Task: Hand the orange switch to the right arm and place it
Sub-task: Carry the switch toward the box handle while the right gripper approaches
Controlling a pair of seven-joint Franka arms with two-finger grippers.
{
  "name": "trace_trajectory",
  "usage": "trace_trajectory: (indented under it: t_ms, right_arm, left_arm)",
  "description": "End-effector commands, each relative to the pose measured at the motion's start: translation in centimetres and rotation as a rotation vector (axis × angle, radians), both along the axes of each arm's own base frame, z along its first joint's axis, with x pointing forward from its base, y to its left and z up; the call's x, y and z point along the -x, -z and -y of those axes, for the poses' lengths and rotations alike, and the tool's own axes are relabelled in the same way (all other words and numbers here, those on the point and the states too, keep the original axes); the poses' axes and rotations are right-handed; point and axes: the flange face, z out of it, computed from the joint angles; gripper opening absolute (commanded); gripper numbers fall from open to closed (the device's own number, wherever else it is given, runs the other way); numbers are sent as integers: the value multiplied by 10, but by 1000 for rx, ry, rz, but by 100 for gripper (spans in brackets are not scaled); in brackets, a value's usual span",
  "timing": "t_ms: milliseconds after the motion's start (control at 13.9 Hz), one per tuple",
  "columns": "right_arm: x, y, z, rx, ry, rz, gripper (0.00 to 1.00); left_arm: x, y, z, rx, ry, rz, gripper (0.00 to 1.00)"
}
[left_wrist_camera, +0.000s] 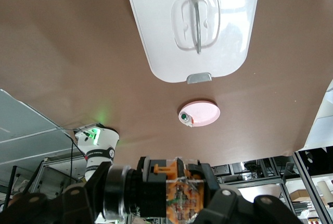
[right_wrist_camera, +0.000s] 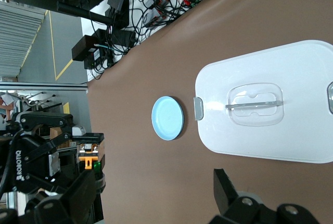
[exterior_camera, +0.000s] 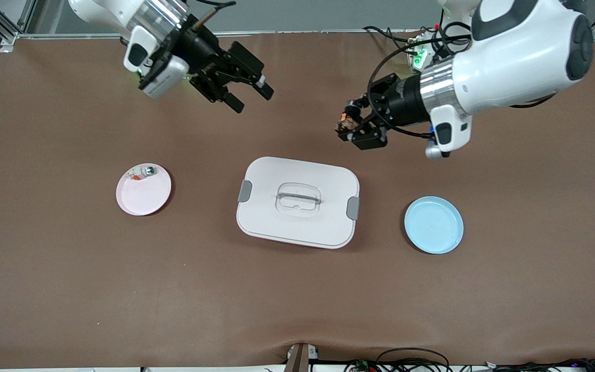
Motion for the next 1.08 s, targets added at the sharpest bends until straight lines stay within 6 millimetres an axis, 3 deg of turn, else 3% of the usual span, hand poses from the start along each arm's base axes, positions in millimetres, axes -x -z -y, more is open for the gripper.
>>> trace_trajectory:
  t_ms: [0, 216, 360, 721, 1009]
  right_arm:
    - [-12, 1, -29, -41, 8, -45, 100]
    - [-19, 12, -61, -62, 35, -117, 100]
    - [-23, 19, -70, -63, 47, -142, 100]
    - [-15, 22, -77, -42, 34, -179, 100]
    - [-15, 22, -76, -27, 20, -164, 100]
  left_arm:
    - [4, -1, 25, 23, -22, -5, 35]
    - [11, 1, 48, 38, -27, 11, 35]
    - [15, 3, 59, 47, -24, 16, 36]
    - [24, 8, 81, 49, -33, 17, 36]
    - [25, 8, 82, 41, -29, 21, 36]
